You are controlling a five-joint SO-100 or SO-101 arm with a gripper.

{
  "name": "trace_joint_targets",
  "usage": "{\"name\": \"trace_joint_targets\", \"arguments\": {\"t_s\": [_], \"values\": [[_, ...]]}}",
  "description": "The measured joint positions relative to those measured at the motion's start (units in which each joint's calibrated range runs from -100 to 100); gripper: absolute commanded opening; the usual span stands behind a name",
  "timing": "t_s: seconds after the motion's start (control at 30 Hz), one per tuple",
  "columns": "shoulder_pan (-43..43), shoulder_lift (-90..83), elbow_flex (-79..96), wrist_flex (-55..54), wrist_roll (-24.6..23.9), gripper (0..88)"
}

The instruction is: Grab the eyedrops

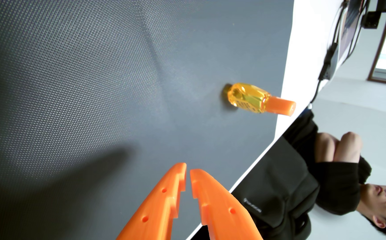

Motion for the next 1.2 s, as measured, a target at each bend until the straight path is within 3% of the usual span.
{"name": "trace_joint_targets", "arguments": {"t_s": [0.77, 1.0, 1.2], "values": [[0.0, 0.0, 0.0, 0.0, 0.0, 1.1], [0.0, 0.0, 1.9, -8.4, -0.1, 0.8], [0.0, 0.0, -0.5, -7.3, 0.6, 1.0]]}}
